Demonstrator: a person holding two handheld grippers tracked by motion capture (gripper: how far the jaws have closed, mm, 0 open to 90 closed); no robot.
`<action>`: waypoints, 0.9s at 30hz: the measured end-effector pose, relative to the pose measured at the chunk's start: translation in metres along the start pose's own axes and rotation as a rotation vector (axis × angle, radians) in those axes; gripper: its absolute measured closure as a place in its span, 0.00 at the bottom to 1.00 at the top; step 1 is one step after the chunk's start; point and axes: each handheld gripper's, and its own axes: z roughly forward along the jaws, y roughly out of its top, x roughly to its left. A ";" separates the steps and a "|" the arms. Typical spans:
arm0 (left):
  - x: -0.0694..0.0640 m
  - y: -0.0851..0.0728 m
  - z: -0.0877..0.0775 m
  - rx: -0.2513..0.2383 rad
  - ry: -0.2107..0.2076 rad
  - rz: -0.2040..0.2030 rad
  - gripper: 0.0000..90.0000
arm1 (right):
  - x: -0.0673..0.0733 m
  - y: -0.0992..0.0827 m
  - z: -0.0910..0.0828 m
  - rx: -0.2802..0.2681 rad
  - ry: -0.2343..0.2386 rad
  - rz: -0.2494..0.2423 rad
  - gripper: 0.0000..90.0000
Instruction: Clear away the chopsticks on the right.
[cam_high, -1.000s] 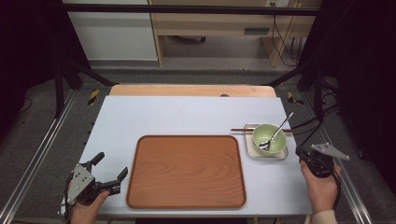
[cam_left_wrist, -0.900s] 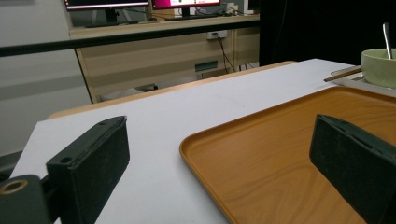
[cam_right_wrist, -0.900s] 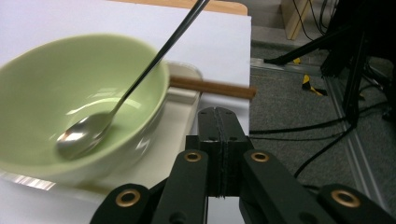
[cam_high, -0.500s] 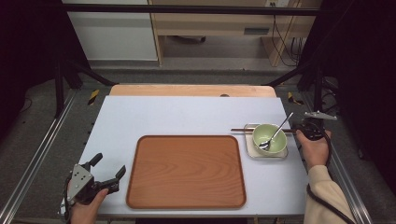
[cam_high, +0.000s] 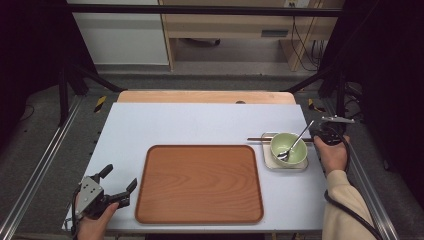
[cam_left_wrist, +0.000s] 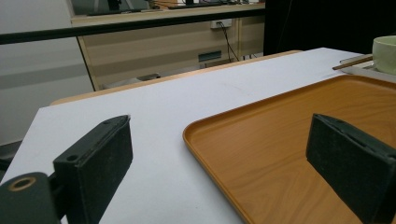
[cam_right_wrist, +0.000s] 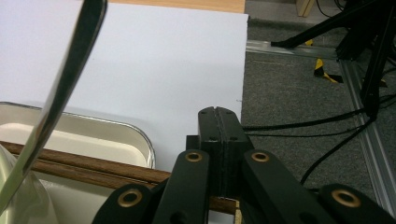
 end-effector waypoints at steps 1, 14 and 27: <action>0.000 0.000 0.000 0.001 0.000 0.001 0.08 | 0.000 -0.001 0.001 0.008 0.006 -0.013 1.00; -0.001 0.001 0.001 0.008 -0.002 0.020 0.08 | 0.004 -0.008 0.005 0.070 0.010 -0.056 1.00; -0.002 0.001 0.001 0.014 -0.005 0.036 0.08 | 0.008 -0.014 -0.009 0.097 0.050 -0.111 1.00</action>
